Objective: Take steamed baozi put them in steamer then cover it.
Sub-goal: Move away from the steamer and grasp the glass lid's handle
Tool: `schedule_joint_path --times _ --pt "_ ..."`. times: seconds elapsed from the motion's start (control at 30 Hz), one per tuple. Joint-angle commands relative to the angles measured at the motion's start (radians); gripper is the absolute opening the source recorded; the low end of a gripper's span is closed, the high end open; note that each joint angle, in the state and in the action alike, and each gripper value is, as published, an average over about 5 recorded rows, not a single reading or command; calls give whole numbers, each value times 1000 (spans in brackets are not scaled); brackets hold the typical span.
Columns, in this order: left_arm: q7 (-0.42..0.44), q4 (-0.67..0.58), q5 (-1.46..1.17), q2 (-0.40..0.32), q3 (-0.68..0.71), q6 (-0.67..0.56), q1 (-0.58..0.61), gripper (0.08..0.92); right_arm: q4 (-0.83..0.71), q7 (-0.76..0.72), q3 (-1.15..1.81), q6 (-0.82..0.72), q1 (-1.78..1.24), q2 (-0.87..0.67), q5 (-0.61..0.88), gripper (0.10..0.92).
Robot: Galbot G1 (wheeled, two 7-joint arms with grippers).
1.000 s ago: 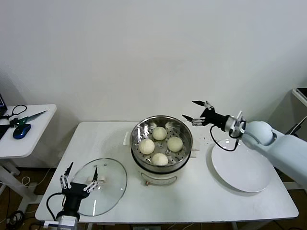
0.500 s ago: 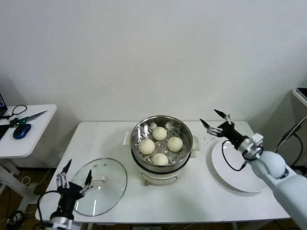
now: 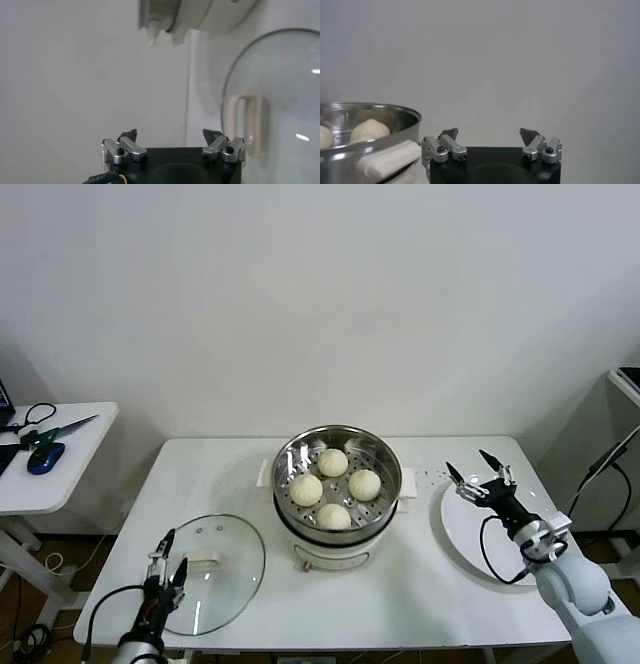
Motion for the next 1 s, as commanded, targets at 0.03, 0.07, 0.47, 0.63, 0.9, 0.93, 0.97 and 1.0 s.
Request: schedule_joint_path --times 0.03,0.07,0.47,0.63,0.9,0.93,0.97,1.0 --pt "-62 103 191 -35 44 47 1 823 -15 0 83 -5 -84 79 -67 823" --pt "-67 110 188 -37 49 54 -6 823 -16 -1 80 -6 -82 83 -72 823" --pt "-113 215 143 -44 111 127 -100 823 -36 -5 76 2 -83 106 -131 823" --pt "-140 247 132 -40 130 156 -126 823 -37 -6 85 7 -91 111 -146 823" --pt "-142 291 133 -37 147 215 -176 823 -52 -12 87 19 -92 125 -175 823" --pt "-144 296 132 -37 147 223 -182 823 -52 -14 87 20 -93 126 -178 823" --pt "-147 299 132 -36 146 230 -187 823 -53 -15 87 21 -93 127 -180 823" --pt "-149 302 130 -35 145 234 -191 823 -54 -16 87 21 -93 128 -181 823"
